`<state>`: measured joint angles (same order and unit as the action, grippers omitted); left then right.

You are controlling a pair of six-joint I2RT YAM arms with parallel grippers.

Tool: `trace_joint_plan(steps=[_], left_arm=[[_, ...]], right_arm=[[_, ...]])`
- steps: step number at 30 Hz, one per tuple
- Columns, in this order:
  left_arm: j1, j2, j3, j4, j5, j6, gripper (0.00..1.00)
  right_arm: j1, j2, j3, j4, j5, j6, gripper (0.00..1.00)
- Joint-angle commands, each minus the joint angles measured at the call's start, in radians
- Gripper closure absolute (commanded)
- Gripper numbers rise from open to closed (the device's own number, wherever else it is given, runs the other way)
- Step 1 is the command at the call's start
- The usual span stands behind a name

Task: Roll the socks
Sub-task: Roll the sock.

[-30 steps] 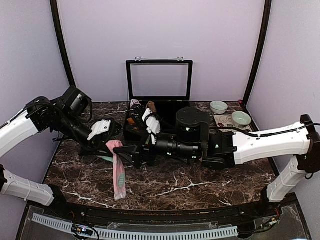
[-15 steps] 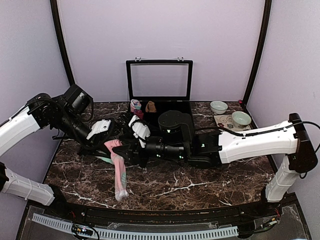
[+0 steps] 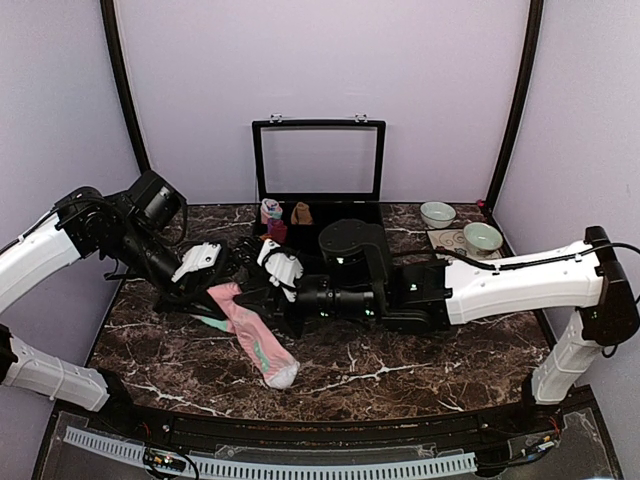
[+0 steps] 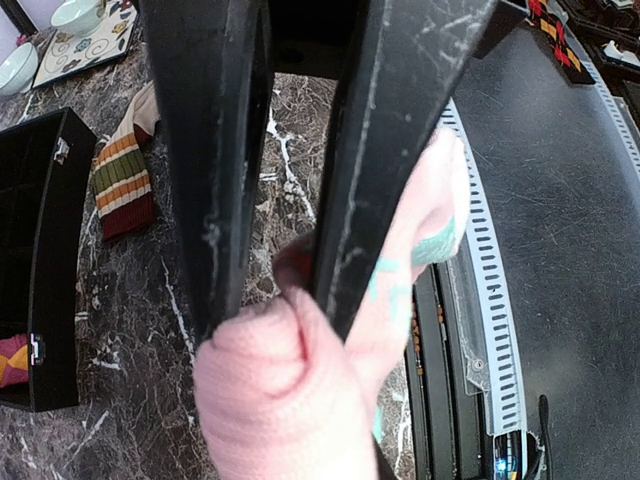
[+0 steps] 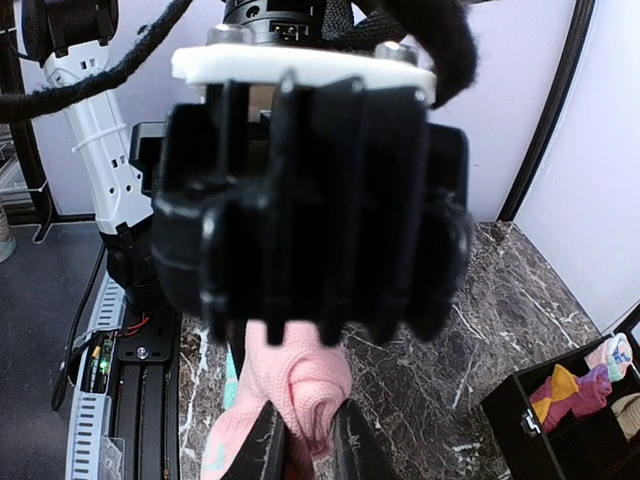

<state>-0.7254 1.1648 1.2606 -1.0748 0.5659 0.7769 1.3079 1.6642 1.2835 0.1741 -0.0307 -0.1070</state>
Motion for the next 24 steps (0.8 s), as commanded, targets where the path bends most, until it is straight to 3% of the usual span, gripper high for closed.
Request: trace_joint_plan(steps=[1,4,7,11,13,16,17,18,24], left_arm=[[-0.006,-0.019,0.01,-0.061,0.038,0.044,1.0],[-0.006,-0.022,0.009,-0.048,0.025,0.052,1.0],[-0.006,-0.019,0.014,-0.053,0.031,0.062,1.0],[-0.007,-0.012,0.033,-0.069,0.046,0.076,1.0],[-0.008,-0.005,0.044,-0.068,0.043,0.074,1.0],[-0.006,-0.002,0.048,-0.059,0.013,0.078,1.0],[-0.006,-0.002,0.044,-0.049,-0.005,0.077,1.0],[-0.007,-0.002,0.04,-0.037,-0.024,0.074,1.0],[-0.007,-0.013,0.034,-0.005,-0.064,0.073,1.0]], right_arm=[[-0.036,-0.091,-0.047,-0.023,0.03,-0.045,0.83],[-0.035,-0.135,-0.063,0.002,0.009,-0.032,0.78],[-0.036,-0.144,-0.058,0.02,-0.042,-0.043,0.6],[-0.032,-0.134,-0.066,0.085,-0.092,-0.048,0.65],[-0.032,-0.128,-0.084,0.136,-0.115,-0.039,0.63],[-0.032,-0.101,-0.08,0.174,-0.154,-0.011,0.44],[-0.031,-0.092,-0.069,0.175,-0.156,0.004,0.1],[-0.028,-0.08,-0.053,0.174,-0.154,0.02,0.02],[-0.017,0.012,0.019,0.158,-0.1,0.059,0.01]])
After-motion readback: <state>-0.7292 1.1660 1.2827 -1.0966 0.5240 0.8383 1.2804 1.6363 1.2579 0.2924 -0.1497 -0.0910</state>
